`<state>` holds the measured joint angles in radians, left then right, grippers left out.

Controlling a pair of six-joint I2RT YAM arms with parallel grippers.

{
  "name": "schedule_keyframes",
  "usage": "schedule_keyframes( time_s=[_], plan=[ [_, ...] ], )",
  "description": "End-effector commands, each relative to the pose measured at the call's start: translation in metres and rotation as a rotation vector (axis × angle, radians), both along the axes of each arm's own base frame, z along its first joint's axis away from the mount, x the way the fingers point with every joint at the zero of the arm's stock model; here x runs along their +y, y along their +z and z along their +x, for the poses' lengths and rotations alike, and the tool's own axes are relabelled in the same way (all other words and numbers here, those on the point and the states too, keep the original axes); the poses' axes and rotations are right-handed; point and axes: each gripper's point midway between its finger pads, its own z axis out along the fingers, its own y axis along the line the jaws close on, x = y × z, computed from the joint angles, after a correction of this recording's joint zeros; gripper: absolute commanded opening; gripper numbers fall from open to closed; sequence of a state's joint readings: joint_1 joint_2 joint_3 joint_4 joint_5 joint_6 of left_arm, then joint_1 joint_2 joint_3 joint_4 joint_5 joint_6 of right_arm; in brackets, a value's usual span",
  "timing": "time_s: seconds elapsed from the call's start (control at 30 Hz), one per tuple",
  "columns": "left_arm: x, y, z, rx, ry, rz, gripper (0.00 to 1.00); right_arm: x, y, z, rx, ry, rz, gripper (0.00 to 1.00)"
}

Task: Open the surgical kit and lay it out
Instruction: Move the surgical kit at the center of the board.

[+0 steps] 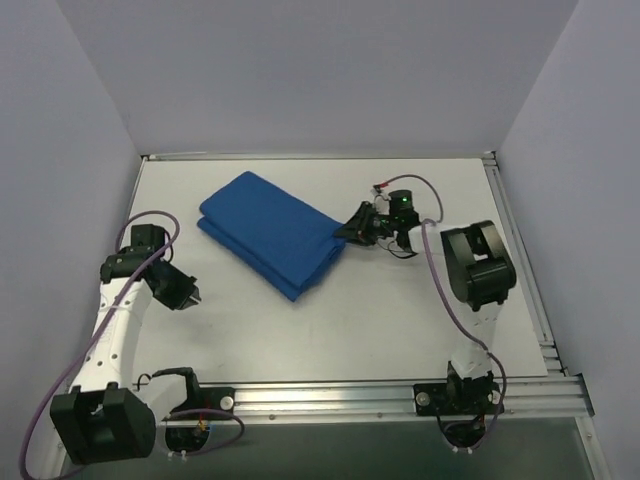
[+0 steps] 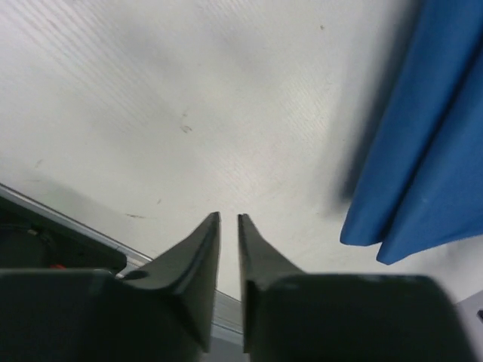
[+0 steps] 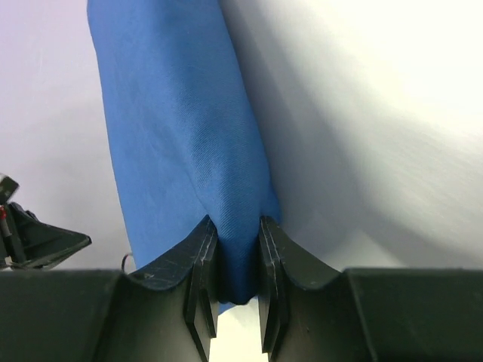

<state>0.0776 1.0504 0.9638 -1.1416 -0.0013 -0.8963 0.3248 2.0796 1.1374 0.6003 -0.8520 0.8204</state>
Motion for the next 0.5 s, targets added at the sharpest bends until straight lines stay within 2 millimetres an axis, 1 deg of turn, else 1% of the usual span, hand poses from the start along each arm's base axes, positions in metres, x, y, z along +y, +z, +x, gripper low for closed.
schedule_keyframes(
  time_s=[0.0, 0.03, 0.07, 0.1, 0.13, 0.17, 0.2, 0.23, 0.27, 0.3, 0.33, 0.37, 0.4, 0.43, 0.47],
  plan=[
    [-0.020, -0.015, 0.039, -0.048, -0.036, -0.077, 0.18, -0.054, 0.052, 0.008, -0.158, -0.146, -0.037, 0.00],
    [-0.028, -0.022, 0.045, -0.030, -0.056, -0.094, 0.04, -0.061, 0.050, 0.000, -0.147, -0.159, -0.062, 0.00],
    [-0.048, -0.028, 0.048, -0.006, -0.132, -0.091, 0.02, -0.069, 0.063, -0.006, -0.181, -0.190, -0.087, 0.00],
    [-0.057, -0.047, 0.057, 0.064, -0.158, -0.081, 0.02, -0.075, 0.048, -0.024, -0.136, -0.187, -0.118, 0.00],
    [-0.067, -0.042, 0.073, 0.052, -0.188, -0.067, 0.02, -0.076, 0.046, -0.032, -0.125, -0.188, -0.119, 0.00],
    [-0.073, -0.046, 0.082, 0.068, -0.210, -0.041, 0.02, -0.077, 0.051, -0.040, -0.129, -0.187, -0.114, 0.00],
    [-0.085, -0.063, 0.087, 0.129, -0.248, -0.027, 0.02, -0.079, 0.038, -0.055, -0.079, -0.178, -0.123, 0.00],
    [-0.091, -0.055, 0.108, 0.092, -0.259, -0.023, 0.02, -0.079, 0.034, -0.062, -0.062, -0.170, -0.127, 0.00],
    [-0.096, -0.057, 0.120, 0.080, -0.268, -0.026, 0.02, -0.079, 0.034, -0.068, -0.060, -0.162, -0.128, 0.00],
    [-0.100, -0.069, 0.129, 0.108, -0.282, -0.026, 0.02, -0.076, 0.029, -0.076, -0.039, -0.148, -0.140, 0.00],
    [-0.102, -0.070, 0.138, 0.106, -0.288, -0.024, 0.02, -0.076, 0.026, -0.082, -0.036, -0.135, -0.155, 0.00],
    [-0.107, -0.060, 0.157, 0.074, -0.297, -0.022, 0.02, -0.074, 0.025, -0.087, -0.031, -0.125, -0.163, 0.00],
    [-0.107, -0.075, 0.163, 0.111, -0.313, -0.009, 0.02, -0.072, 0.022, -0.092, -0.019, -0.122, -0.178, 0.00],
    [-0.109, -0.076, 0.172, 0.109, -0.323, -0.005, 0.02, -0.066, 0.019, -0.099, -0.011, -0.107, -0.183, 0.00],
    [-0.114, -0.067, 0.187, 0.083, -0.333, -0.007, 0.02, -0.064, 0.019, -0.101, -0.005, -0.109, -0.183, 0.00]
  ],
)
